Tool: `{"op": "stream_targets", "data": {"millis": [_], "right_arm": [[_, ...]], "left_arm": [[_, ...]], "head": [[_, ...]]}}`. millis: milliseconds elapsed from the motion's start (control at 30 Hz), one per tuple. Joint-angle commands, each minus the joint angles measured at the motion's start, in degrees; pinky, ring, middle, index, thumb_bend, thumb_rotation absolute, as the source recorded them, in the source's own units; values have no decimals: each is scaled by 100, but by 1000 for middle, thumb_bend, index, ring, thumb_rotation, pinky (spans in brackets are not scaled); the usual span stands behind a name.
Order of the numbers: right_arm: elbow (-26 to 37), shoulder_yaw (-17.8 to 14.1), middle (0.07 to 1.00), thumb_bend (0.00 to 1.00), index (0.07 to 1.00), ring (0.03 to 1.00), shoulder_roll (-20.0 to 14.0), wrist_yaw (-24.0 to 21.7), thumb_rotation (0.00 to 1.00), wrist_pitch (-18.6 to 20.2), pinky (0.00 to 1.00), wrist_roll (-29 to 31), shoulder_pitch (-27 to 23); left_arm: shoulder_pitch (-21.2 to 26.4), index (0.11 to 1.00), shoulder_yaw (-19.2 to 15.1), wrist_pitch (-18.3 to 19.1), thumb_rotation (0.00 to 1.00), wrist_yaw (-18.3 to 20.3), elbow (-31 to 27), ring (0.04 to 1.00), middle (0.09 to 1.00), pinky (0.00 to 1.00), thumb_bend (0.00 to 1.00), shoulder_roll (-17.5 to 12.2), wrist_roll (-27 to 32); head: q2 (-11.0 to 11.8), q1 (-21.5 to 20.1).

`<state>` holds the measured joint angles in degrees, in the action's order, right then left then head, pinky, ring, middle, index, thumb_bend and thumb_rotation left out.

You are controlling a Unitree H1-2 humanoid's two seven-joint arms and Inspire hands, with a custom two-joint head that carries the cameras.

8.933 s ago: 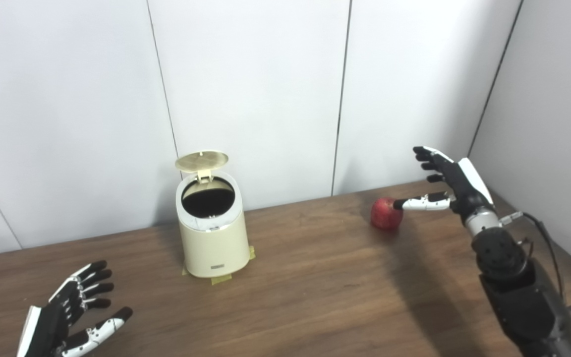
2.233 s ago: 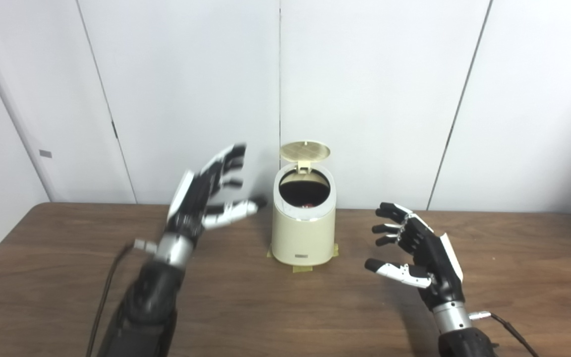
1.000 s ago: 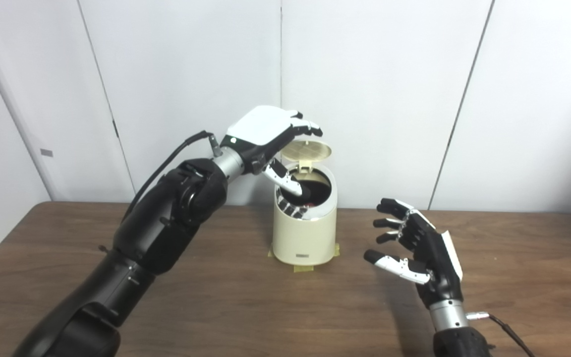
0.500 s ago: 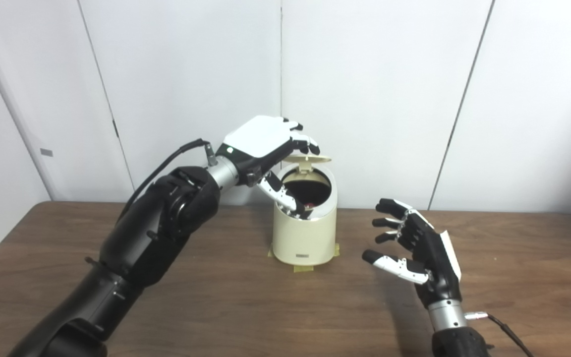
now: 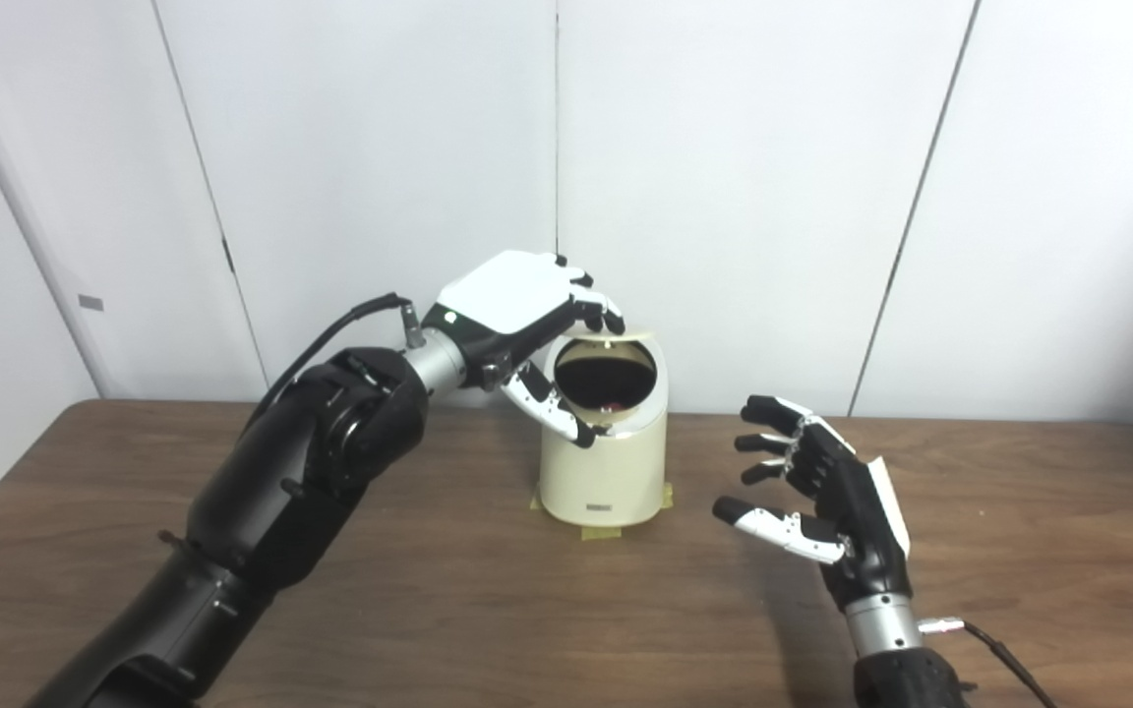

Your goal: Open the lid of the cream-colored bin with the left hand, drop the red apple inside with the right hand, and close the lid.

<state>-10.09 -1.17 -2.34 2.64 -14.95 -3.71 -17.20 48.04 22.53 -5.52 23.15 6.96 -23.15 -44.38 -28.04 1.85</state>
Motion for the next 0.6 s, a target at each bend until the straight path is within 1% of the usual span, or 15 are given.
{"op": "stream_targets", "data": {"millis": [0,200,367,467,567], "right_arm": [[240,-22,750,840,725,667,33,60,255,-59,508,1,-216],[263,-9,747,841,731,661,40,117,258,-25,519,-104,-224],[353,11,746,835,735,653,61,120,247,50,510,-111,-214],[375,19,745,833,738,653,65,126,249,76,510,-136,-212],[339,7,745,840,738,652,69,77,249,42,514,-28,-222]], "left_arm": [[125,779,-63,-33,370,-112,-186,916,765,997,965,-77,-94],[-75,773,-73,-192,371,-226,-96,901,765,965,979,-28,-50],[-207,777,-69,-248,333,-210,-103,909,757,969,967,-4,-75],[-272,780,-61,-304,343,-230,-108,917,758,975,957,10,-77],[-340,771,-24,-338,357,-234,-156,916,755,969,961,15,-127]], "head": [[-2,3],[-33,-9],[-75,-27],[-97,-30],[-110,-35]]}}
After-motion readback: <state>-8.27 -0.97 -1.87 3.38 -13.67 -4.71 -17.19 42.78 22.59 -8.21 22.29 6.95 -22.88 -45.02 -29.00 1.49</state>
